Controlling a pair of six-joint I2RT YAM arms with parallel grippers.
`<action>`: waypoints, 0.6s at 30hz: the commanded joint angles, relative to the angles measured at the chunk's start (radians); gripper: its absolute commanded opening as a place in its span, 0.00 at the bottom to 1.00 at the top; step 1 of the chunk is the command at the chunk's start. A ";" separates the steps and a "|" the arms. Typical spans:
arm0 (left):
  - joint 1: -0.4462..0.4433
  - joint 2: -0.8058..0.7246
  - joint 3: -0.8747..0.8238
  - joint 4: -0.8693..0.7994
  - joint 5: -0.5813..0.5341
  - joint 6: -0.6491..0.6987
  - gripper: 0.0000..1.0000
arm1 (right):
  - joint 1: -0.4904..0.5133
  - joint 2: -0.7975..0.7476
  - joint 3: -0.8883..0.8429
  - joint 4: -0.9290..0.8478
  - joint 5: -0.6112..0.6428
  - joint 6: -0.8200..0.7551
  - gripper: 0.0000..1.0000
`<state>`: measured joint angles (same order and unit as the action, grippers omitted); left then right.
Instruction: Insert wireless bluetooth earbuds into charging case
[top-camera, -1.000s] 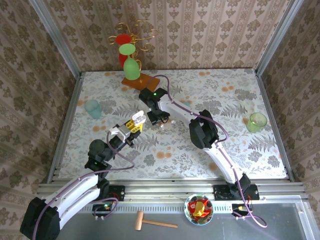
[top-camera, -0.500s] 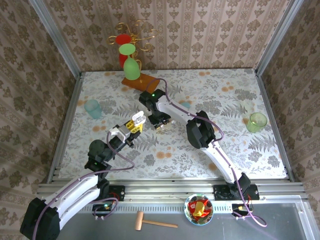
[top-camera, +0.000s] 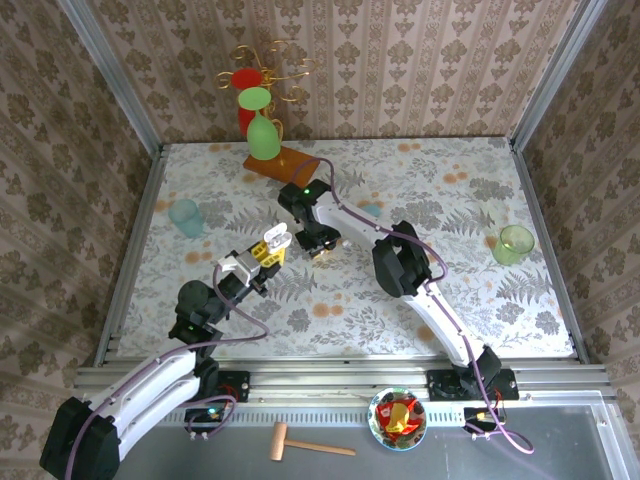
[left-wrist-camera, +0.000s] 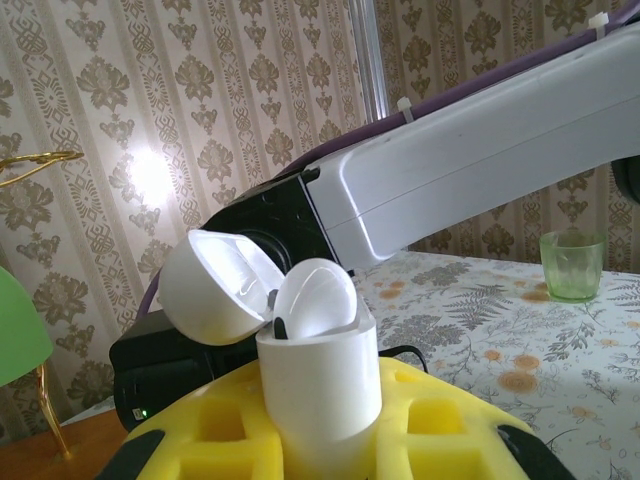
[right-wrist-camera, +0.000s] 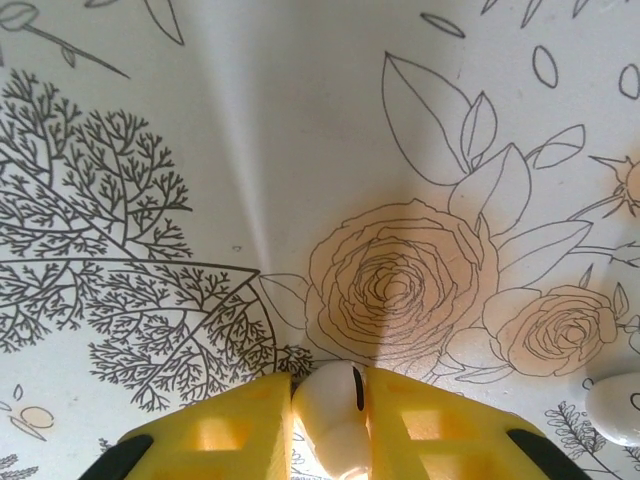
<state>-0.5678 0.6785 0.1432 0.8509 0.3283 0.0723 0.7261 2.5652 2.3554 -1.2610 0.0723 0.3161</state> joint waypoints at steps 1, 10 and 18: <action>0.002 -0.007 -0.010 0.019 0.006 0.005 0.05 | -0.011 -0.091 -0.105 0.077 0.008 0.021 0.23; -0.004 0.075 -0.007 0.102 0.010 -0.012 0.05 | -0.039 -0.472 -0.540 0.399 -0.052 0.083 0.22; -0.029 0.253 0.025 0.257 0.004 -0.042 0.04 | -0.042 -0.812 -0.817 0.646 -0.096 0.120 0.22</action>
<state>-0.5888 0.9028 0.1436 1.0008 0.3286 0.0593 0.6785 1.8324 1.5925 -0.7433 0.0093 0.4004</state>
